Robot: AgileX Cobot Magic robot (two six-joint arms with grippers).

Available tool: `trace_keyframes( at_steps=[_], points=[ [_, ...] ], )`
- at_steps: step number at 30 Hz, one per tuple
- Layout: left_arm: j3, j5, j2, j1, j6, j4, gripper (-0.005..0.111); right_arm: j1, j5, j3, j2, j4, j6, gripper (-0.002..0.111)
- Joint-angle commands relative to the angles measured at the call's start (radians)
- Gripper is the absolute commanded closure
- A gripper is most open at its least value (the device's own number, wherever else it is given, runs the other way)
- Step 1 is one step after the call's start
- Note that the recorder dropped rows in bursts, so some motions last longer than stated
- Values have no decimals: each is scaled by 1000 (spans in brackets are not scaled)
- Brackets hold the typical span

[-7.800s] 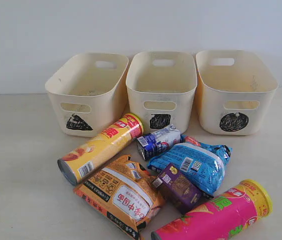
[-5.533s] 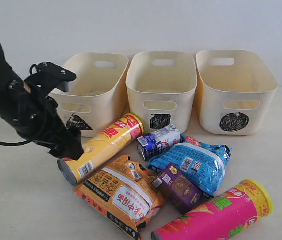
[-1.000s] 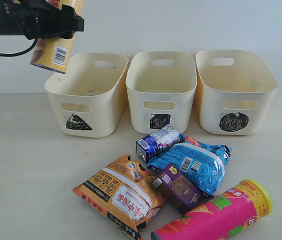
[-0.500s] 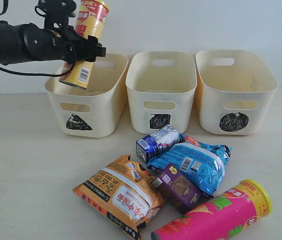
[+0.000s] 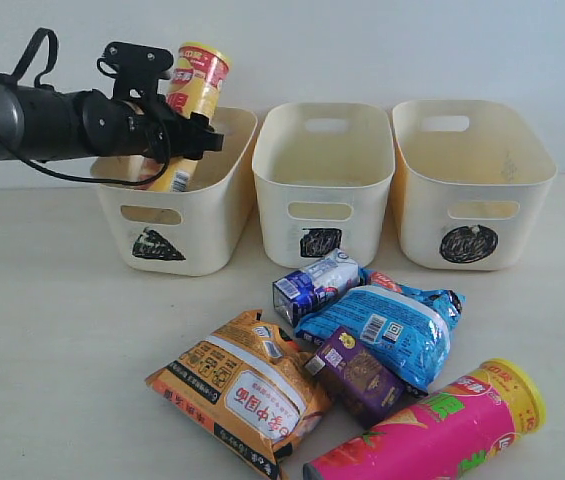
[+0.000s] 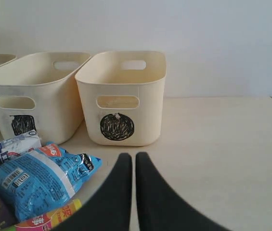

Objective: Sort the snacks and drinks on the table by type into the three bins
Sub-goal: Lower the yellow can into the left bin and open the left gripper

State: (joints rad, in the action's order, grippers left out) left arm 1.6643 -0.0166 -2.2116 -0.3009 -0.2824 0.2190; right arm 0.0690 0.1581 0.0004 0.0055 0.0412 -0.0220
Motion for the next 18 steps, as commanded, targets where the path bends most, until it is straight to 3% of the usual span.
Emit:
trace_keyframes(
  at_steps=[1,2,4,18],
  points=[
    [11,-13,1,1,5,8,53,0,-3,0,-5,-1,-2,108],
    [11,-13,1,1,5,8,40,0,-3,0,-5,-1,-2,108],
    [11,-13,1,1,5,8,31,0,-3,0,-5,-1,-2,108],
    [11,40,52,1,-3,8,30,0,-3,0,-5,-1,-2,108]
  ],
)
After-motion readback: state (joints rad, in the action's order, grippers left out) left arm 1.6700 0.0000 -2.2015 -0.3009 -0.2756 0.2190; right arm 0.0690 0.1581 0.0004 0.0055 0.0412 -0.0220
